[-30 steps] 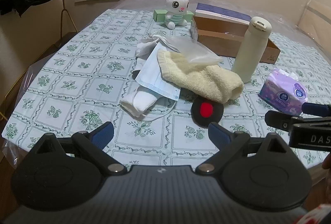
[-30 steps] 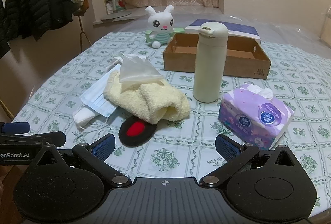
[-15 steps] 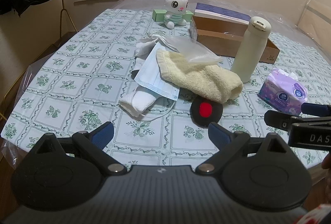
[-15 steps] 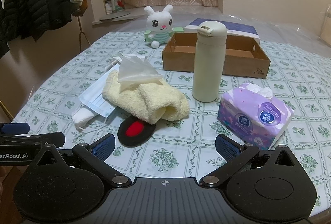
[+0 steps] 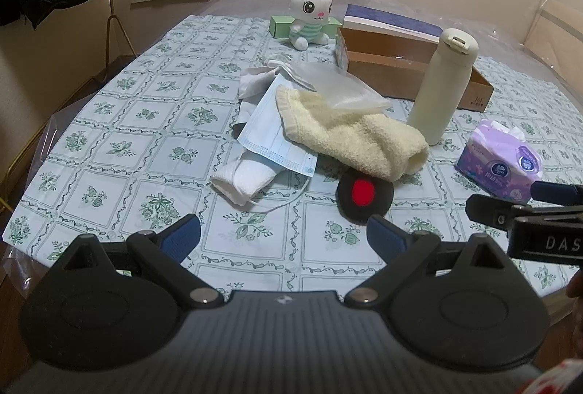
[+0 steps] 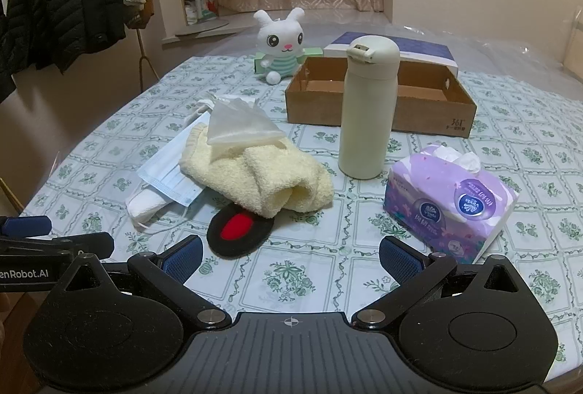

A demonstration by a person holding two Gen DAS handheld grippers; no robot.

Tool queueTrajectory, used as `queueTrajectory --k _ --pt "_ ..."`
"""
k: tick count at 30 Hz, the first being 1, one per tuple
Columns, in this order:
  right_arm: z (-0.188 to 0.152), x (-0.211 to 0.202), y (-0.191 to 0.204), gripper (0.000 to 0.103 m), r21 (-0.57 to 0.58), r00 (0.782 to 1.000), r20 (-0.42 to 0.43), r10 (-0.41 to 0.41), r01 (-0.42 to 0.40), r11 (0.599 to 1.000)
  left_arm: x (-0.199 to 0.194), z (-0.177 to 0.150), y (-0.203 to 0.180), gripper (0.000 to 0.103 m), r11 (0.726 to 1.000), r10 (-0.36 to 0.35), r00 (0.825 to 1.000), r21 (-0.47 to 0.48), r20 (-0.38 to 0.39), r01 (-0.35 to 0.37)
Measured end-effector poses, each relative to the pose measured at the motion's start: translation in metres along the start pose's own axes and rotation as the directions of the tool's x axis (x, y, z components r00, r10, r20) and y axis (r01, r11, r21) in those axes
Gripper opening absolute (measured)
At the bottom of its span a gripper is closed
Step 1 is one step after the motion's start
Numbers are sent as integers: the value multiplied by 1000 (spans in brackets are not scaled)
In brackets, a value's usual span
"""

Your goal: Organize soft objects

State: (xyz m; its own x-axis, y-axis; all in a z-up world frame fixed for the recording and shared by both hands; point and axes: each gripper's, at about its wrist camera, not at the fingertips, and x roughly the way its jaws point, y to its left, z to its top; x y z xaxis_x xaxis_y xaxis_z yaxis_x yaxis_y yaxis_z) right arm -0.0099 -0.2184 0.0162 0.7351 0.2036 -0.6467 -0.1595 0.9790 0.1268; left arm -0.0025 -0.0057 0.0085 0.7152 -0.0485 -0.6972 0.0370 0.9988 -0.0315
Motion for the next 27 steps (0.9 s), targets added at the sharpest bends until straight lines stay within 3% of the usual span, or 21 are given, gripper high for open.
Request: queueTrajectory --k 27 --pt "-1 5 1 103 0 1000 -4 0 0 1000 7 2 5 97 1000 -9 1000 4 -9 9"
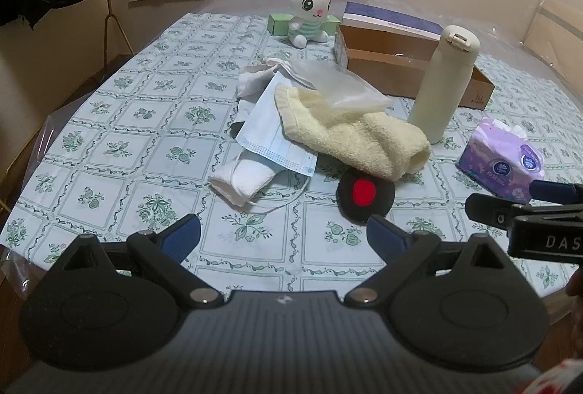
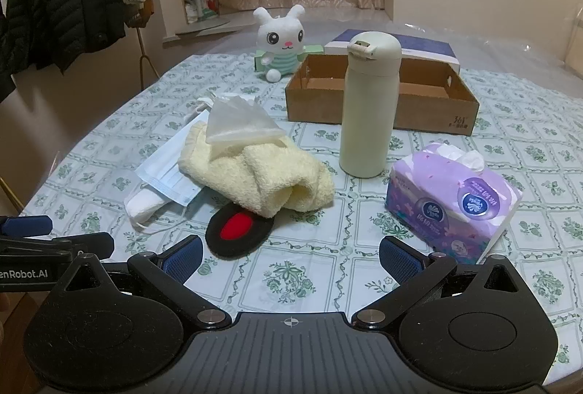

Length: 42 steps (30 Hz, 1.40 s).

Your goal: Organize soft objects

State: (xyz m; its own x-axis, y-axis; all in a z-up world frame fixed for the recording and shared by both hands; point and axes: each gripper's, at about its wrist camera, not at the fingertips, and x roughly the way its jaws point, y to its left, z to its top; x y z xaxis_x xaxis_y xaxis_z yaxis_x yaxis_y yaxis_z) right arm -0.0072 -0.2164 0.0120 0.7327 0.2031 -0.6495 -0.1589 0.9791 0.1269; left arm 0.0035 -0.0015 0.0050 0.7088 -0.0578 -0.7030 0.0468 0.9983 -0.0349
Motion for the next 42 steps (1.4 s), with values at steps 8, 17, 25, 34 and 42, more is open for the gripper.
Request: queueTrajectory --k 8,17,25,34,42 --pt "2 10 -1 103 -9 1000 -8 3 -3 1000 11 3 1 96 1000 -12 1000 5 -11 12" --pt "12 28 -1 102 -38 1000 -7 24 -24 999 32 13 16 94 999 -31 999 24 -22 31" --pt "31 58 1 102 -100 998 6 64 -63 993 60 34 31 94 993 -83 996 78 -17 84" --pt "46 98 1 102 -231 991 -10 134 -133 964 95 56 36 94 974 -137 990 179 -13 137" --pt "48 134 4 84 -373 981 -66 183 -194 907 126 74 42 94 956 -155 988 249 -24 156"
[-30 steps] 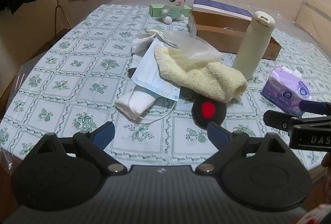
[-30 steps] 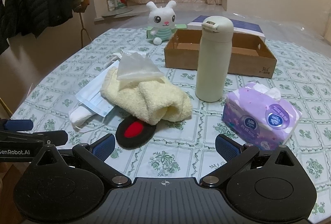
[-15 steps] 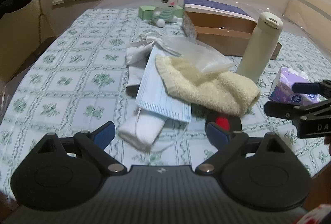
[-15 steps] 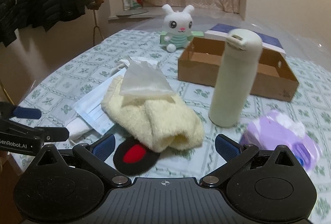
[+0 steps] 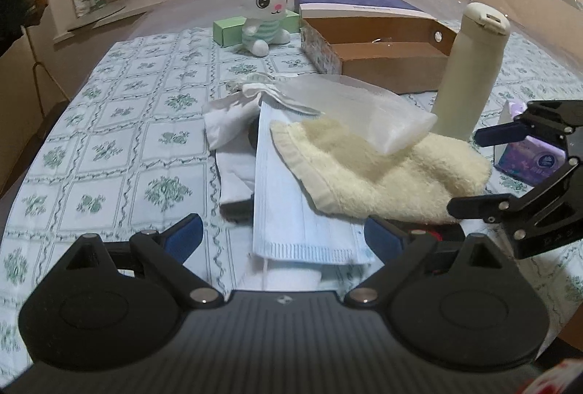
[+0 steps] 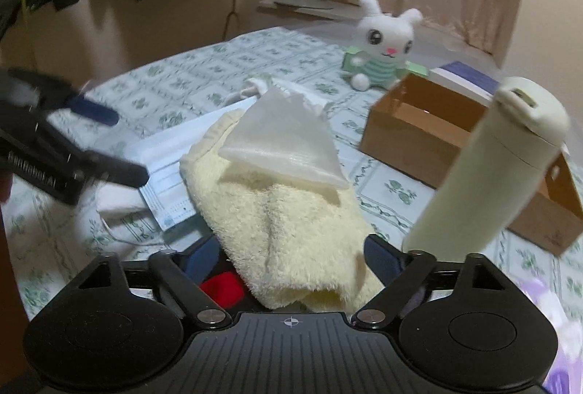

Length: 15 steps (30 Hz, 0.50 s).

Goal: Organize soft objects
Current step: 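Move the right gripper onto the cream towel and close on it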

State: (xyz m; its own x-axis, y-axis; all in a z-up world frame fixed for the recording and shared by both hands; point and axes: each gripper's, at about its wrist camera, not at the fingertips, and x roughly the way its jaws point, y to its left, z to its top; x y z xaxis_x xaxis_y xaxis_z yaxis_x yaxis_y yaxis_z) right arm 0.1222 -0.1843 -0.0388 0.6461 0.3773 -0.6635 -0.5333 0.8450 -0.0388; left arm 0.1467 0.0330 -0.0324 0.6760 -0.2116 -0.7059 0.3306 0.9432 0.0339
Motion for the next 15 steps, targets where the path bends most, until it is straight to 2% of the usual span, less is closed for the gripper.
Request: queueTrajectory --k 6,9,11,14,15 --pt "0 19 5 63 -91 1000 -19 -13 11 996 14 8 -1 94 1000 -20 1000 23 -4 20" --pt "0 24 4 46 -118 999 -21 -30 27 993 17 11 -3 94 999 -35 999 23 -5 35" --pt "0 22 3 30 -125 999 -9 -41 40 991 19 12 -5 94 999 -43 999 24 -5 43" --pt "2 15 2 15 -121 999 9 -53 54 991 19 14 -7 94 998 -55 999 24 -2 55" --pt "2 11 2 13 -119 998 15 -55 57 991 19 16 -7 94 998 -57 998 24 2 57"
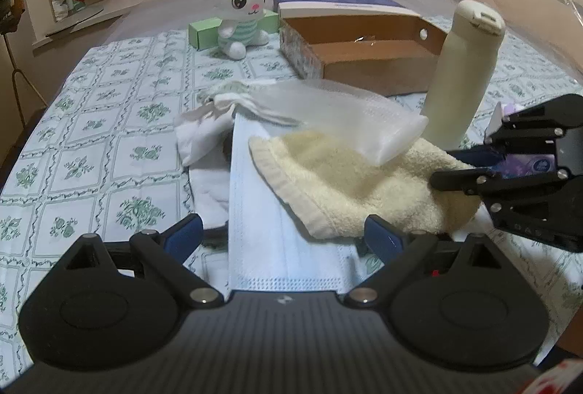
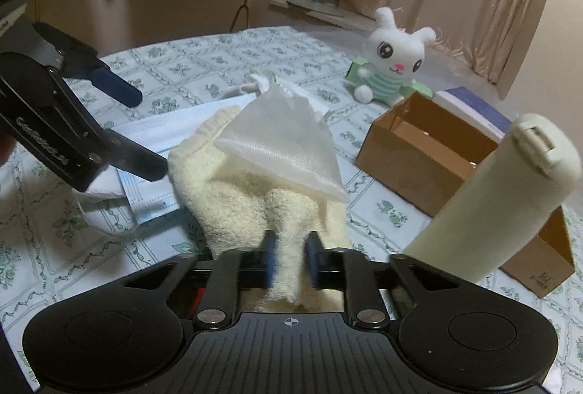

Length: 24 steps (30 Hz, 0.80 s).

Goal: Organize soft objects
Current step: 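Move the right gripper onto the cream towel and close on it, then grasp the clear plastic bag with the left gripper while the right gripper holds the towel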

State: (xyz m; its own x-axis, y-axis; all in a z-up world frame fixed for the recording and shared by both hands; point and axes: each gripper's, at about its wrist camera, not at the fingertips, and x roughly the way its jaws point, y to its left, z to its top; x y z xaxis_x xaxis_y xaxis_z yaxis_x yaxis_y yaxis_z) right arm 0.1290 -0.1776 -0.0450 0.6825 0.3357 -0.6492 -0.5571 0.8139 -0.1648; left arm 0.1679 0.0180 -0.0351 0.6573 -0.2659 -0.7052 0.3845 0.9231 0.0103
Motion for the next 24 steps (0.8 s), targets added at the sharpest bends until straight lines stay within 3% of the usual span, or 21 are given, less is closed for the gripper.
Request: queueTrajectory --k 7,13,17,21,24 --pt "-2 -23 1 8 1 999 26 -20 20 1000 -5 14 -14 94 999 -32 999 10 41 32" --pt "-11 -33 0 8 5 999 9 -32 32 999 1 29 -43 91 986 -53 994 163 92 37" --pt "-16 -35 -6 8 30 999 0 -42 42 999 16 32 -64 88 952 -35 994 305 108 0" --pt "-18 -33 -9 8 41 999 -3 -46 46 998 33 29 -81 83 891 2 991 449 136 -63" --pt "-20 -32 -9 8 43 999 -6 -44 45 998 44 28 -88 70 845 12 988 527 152 -91"
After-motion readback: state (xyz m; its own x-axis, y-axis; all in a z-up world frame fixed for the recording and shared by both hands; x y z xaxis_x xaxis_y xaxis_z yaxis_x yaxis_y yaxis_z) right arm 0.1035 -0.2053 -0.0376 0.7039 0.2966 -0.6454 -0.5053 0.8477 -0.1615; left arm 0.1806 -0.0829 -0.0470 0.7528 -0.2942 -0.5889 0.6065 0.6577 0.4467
